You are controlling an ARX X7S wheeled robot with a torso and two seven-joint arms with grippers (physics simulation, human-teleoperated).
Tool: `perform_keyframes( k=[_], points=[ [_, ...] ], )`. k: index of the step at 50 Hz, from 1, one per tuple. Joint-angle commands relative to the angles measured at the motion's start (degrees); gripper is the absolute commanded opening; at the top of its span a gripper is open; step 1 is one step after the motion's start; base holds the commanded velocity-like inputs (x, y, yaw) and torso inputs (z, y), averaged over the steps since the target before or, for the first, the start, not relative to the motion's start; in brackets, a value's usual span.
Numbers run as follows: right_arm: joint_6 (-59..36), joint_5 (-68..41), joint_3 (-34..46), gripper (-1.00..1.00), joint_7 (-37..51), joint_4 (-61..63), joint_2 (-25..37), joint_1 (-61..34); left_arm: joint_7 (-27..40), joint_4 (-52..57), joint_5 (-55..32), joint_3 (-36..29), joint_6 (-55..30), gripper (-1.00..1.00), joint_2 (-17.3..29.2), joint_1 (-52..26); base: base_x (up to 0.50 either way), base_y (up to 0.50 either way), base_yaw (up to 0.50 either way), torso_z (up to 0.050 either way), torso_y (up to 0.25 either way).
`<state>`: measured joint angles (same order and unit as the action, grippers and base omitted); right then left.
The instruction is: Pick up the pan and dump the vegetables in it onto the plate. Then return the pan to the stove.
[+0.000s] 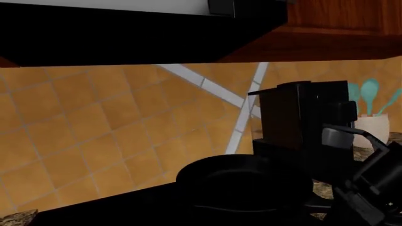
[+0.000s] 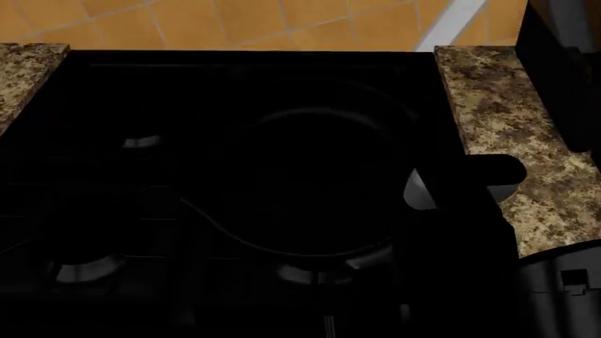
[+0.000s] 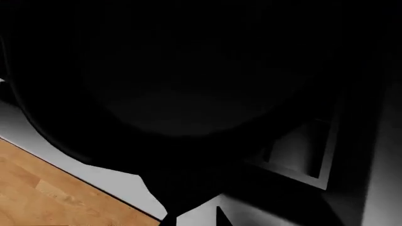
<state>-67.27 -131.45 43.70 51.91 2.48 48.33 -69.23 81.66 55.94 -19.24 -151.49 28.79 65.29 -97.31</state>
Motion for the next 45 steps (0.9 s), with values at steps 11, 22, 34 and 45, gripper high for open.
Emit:
perform_keyframes(
  k=[11,22,34,45],
  points=[
    [-1.28,12.83,-1.42,-1.0,-10.41,-7.95,-4.25,0.84,-3.1,0.48,0.62,1.25,2.1,1.0,0.23,1.76,0.0,0.0,0.0,0.001,0.002],
    [-2.15,17.65,-0.43,-1.0,-14.43,-11.34,-5.5,0.46,-2.96,-0.02,0.37,2.08,2.13,1.0,-0.29,2.77,0.0,0.0,0.0,0.001,0.002],
    [-1.95,23.98,0.77,-1.0,-19.88,-15.35,-7.31,-0.07,-3.31,0.27,0.14,2.51,1.73,1.0,0.11,2.98,0.0,0.0,0.0,0.0,0.002],
    [-1.99,28.63,2.7,-1.0,-24.04,-18.18,-9.59,-0.64,-3.86,0.98,0.0,2.72,1.26,1.0,0.83,2.77,0.0,0.0,0.0,0.001,0.002]
  ],
)
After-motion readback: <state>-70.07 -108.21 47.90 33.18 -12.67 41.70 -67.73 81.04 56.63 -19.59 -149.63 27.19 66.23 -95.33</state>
